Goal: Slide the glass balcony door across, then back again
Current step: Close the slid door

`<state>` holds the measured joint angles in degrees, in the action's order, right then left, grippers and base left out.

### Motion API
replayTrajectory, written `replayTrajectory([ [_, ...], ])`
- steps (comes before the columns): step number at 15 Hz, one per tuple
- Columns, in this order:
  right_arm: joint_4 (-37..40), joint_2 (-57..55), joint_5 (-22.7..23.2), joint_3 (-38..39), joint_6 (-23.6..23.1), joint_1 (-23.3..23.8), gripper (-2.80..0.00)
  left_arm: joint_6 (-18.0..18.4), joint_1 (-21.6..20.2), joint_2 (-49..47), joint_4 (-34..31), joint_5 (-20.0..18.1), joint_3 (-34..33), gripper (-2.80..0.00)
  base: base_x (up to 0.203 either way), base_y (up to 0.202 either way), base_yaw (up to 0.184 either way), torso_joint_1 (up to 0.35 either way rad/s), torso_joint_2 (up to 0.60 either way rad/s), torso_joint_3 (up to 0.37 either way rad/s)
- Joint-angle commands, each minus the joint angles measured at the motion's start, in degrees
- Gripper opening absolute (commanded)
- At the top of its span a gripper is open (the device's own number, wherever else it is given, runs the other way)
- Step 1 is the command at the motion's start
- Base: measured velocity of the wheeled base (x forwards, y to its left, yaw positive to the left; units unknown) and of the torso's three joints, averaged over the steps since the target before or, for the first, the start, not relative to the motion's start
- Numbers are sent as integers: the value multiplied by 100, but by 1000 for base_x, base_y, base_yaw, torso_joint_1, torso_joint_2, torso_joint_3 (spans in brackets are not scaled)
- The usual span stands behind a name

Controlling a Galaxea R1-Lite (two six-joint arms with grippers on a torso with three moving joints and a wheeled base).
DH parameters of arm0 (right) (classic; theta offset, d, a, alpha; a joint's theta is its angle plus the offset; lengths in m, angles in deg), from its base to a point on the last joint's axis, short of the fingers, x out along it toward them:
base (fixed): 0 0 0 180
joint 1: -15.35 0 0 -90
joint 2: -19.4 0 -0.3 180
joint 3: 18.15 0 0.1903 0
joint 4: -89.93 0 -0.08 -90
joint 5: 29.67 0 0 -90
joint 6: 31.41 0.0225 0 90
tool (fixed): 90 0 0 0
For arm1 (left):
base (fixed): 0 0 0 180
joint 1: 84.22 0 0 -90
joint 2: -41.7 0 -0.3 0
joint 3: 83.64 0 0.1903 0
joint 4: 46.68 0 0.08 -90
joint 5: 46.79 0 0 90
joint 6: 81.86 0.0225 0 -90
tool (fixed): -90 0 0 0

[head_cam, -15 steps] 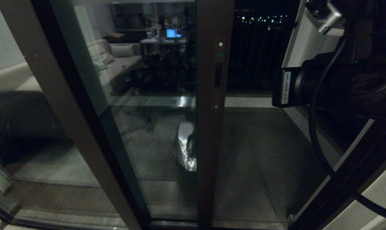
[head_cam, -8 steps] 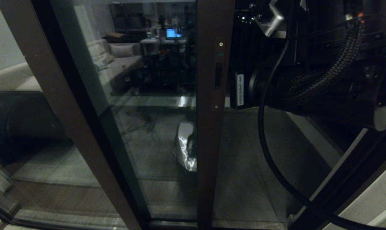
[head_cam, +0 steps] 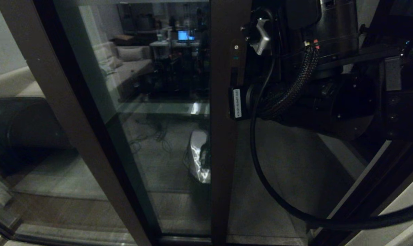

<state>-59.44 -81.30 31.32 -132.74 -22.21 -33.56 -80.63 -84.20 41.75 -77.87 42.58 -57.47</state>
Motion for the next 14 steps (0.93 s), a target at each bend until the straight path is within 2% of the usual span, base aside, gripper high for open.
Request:
replayTrajectory([
  [1, 3, -201, -32, -190, 10, 268, 0, 0, 3, 4, -8, 1, 1, -280, 0, 0, 0, 0, 0, 0],
  [8, 64, -44, -17, -283, 2, 750, 0, 0, -2, 4, -8, 1, 1, -280, 0, 0, 0, 0, 0, 0],
  [14, 61, -442, -8, -673, -50, 759, 0, 0, 4, 4, -8, 1, 1, -280, 0, 0, 0, 0, 0, 0],
])
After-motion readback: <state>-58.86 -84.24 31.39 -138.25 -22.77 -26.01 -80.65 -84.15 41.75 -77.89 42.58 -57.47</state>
